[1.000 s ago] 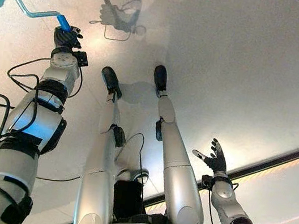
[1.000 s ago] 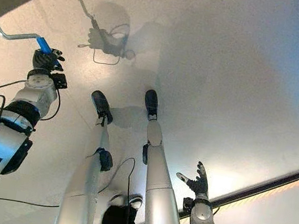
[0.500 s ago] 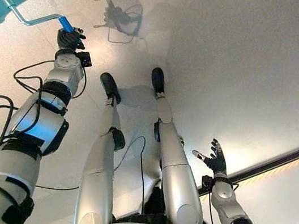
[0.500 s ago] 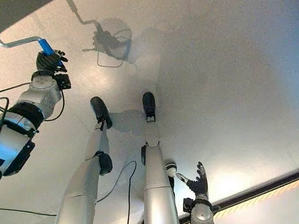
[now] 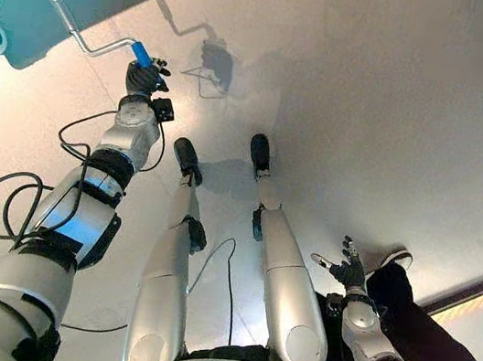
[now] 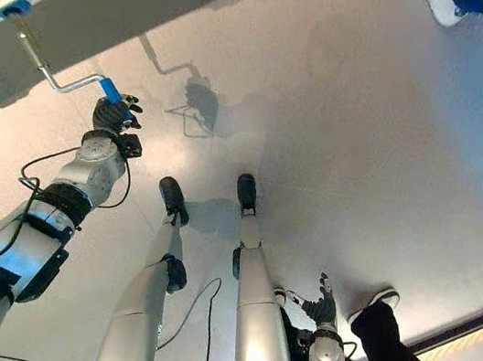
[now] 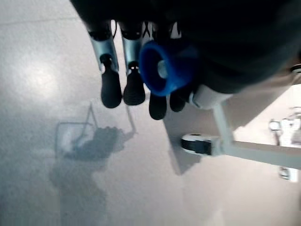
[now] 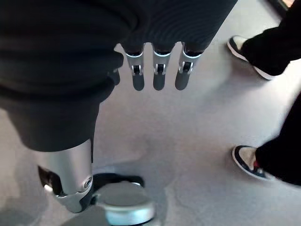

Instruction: Raise the hospital bed

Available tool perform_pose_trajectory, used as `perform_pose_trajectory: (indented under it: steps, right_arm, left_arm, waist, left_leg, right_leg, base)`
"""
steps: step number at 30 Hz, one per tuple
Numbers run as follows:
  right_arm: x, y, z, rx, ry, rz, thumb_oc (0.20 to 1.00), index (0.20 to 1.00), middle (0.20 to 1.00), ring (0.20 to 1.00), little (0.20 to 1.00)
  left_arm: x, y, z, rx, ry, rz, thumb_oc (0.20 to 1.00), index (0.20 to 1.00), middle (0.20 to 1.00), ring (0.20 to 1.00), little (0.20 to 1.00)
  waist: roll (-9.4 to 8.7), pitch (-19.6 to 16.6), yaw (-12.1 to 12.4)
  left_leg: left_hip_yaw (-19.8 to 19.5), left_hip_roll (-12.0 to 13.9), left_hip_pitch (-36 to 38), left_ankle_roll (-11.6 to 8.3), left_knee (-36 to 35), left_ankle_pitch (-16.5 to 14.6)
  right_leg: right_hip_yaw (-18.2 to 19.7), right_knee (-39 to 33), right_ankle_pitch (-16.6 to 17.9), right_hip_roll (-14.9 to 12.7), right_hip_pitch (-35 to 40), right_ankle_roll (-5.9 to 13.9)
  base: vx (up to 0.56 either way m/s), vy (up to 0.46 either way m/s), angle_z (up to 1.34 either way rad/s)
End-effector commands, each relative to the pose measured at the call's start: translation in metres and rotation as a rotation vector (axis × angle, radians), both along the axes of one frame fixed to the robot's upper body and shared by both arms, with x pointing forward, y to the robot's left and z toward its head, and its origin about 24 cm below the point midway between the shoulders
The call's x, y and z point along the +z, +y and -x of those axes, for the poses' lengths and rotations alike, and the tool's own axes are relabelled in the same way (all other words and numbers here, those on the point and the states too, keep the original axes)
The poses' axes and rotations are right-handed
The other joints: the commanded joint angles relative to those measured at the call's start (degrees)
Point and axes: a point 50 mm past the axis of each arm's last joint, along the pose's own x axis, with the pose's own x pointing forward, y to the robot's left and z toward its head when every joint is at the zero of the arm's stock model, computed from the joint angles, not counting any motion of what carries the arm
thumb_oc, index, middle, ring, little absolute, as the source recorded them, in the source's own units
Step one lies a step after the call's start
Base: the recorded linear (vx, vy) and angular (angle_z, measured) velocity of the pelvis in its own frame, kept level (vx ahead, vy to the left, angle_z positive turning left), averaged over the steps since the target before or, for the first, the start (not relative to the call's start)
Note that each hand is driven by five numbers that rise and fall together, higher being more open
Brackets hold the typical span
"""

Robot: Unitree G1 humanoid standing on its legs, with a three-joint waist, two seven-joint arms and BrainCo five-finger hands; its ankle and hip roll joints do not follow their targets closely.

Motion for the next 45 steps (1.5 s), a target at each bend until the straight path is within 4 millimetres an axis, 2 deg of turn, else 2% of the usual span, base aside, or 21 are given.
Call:
perform_pose_trajectory:
  steps: [1,10,20,24,30,36,40,45]
  right_arm:
    - [-0.006,-0.026,0.023,-0.063,0.065,0.055,1.0,1.0,1.0,1.0,1.0]
    - [-0.009,-0.03,0.023,-0.101,0.089,0.056,1.0,1.0,1.0,1.0,1.0]
    - [-0.01,-0.034,0.024,-0.113,0.111,0.067,1.0,1.0,1.0,1.0,1.0]
    - [-0.012,-0.035,0.028,-0.117,0.124,0.068,1.0,1.0,1.0,1.0,1.0]
    - [-0.013,-0.036,0.029,-0.122,0.136,0.068,1.0,1.0,1.0,1.0,1.0]
    - [-0.014,-0.037,0.029,-0.132,0.141,0.071,1.0,1.0,1.0,1.0,1.0]
    - [-0.013,-0.036,0.027,-0.126,0.134,0.068,1.0,1.0,1.0,1.0,1.0]
    - [-0.013,-0.034,0.026,-0.119,0.122,0.057,1.0,1.0,1.0,1.0,1.0]
  left_arm:
    - [0.08,-0.042,-0.003,-0.193,-0.368,-0.077,0.2,0.2,0.2,0.2,0.2]
    - [0.076,-0.026,0.01,-0.197,-0.408,-0.053,0.2,0.2,0.2,0.2,0.2]
    - [0.074,0.008,0.022,-0.134,-0.426,-0.061,0.2,0.2,0.2,0.2,0.2]
    - [0.07,0.029,0.028,-0.081,-0.41,-0.072,0.2,0.2,0.2,0.2,0.2]
    - [0.071,0.045,0.029,-0.033,-0.395,-0.076,0.2,0.2,0.2,0.2,0.2]
    - [0.06,0.072,0.029,0.062,-0.314,-0.087,0.2,0.2,0.2,0.2,0.2]
    - [0.051,0.088,0.029,0.123,-0.243,-0.107,0.2,0.2,0.2,0.2,0.2]
    - [0.052,0.106,0.028,0.204,-0.175,-0.153,0.2,0.2,0.2,0.2,0.2]
  waist:
    - [3.64,0.1,-0.8]
    - [4.3,0.1,1.7]
    - [3.87,0.1,4.0]
    - [3.3,0.1,5.1]
    - [2.8,0.1,6.0]
    - [2.01,0.1,6.8]
    - [1.2,0.1,7.0]
    - [-0.03,0.1,6.7]
  left_leg:
    - [-0.8,-1.7,8.5,-2.56,0.0,-5.7]
    - [-3.6,-2.8,10.8,-2.2,0.0,-5.5]
    - [-6.4,-3.8,11.0,-1.95,0.0,-5.0]
    - [-7.4,-4.1,11.3,-1.98,0.0,-5.1]
    - [-8.3,-4.5,10.4,-1.99,0.0,-4.8]
    - [-8.9,-4.7,9.3,-1.95,0.0,-4.7]
    - [-8.7,-4.8,8.4,-1.94,0.0,-4.6]
    - [-8.7,-4.6,6.7,-1.99,0.0,-4.7]
  right_leg:
    - [-1.6,-5.4,3.9,0.9,4.7,4.59]
    - [-4.3,-5.6,3.3,-0.6,8.5,4.35]
    - [-7.3,-5.8,2.9,-2.5,11.0,4.26]
    - [-8.5,-6.2,2.3,-3.1,12.4,4.44]
    - [-9.8,-6.4,2.3,-3.9,12.4,4.6]
    - [-10.9,-6.5,2.1,-4.4,12.4,4.91]
    - [-11.2,-6.7,2.1,-4.7,11.9,5.02]
    - [-11.3,-7.4,2.4,-4.8,10.7,5.3]
  base:
    - [0.0,0.02,0.07]
    - [0.01,0.029,0.17]
    - [0.01,0.037,0.19]
    - [0.01,0.04,0.15]
    - [0.0,0.023,0.16]
    - [0.01,0.05,0.09]
    - [0.02,0.05,0.07]
    - [0.01,0.037,0.09]
